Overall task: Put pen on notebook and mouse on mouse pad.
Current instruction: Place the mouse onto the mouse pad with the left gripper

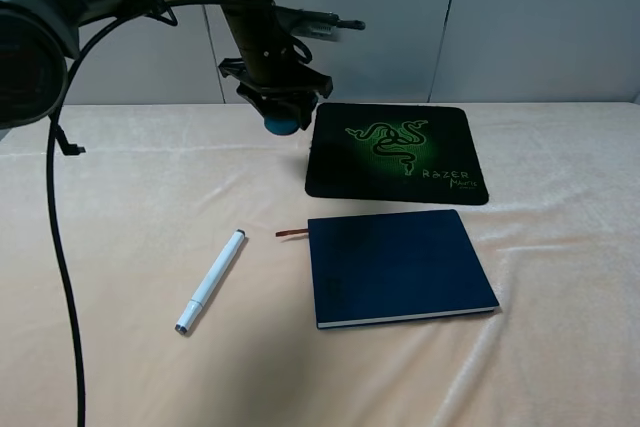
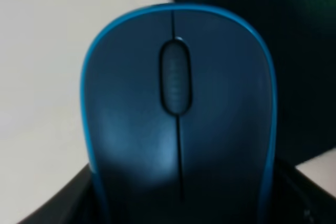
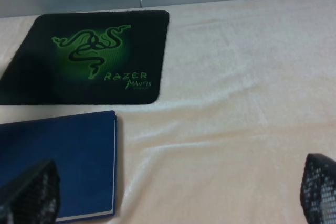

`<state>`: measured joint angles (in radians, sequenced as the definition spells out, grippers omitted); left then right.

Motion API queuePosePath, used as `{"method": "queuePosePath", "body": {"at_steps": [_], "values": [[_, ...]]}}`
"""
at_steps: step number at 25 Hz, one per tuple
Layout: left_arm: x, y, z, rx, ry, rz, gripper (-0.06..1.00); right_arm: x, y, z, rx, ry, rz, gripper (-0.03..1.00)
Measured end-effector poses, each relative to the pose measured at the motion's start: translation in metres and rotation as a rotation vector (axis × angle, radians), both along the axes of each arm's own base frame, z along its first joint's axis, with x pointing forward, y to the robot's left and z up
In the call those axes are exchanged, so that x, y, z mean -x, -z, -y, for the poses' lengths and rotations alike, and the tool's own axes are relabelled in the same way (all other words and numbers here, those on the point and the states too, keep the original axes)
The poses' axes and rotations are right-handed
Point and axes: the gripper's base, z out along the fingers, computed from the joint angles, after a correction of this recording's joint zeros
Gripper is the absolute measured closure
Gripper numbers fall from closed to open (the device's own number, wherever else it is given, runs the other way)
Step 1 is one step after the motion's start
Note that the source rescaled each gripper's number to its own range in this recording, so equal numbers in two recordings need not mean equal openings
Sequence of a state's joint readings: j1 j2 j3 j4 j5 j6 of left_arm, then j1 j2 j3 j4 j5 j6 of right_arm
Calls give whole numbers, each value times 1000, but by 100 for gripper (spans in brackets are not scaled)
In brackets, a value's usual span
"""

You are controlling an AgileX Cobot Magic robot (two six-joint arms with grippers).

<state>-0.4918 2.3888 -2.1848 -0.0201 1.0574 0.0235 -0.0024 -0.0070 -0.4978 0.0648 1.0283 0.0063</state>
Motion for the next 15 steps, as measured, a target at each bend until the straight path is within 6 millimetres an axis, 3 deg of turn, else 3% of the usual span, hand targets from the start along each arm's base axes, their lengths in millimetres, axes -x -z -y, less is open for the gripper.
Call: {"method": "queuePosePath", "body": {"at_steps": [7, 15], "values": [[16, 11, 47, 42, 100, 69, 94, 0, 0, 0, 0, 0, 0, -3], [18, 30, 81, 106, 145, 173, 94, 0, 0, 0, -1, -1, 0, -3]]}}
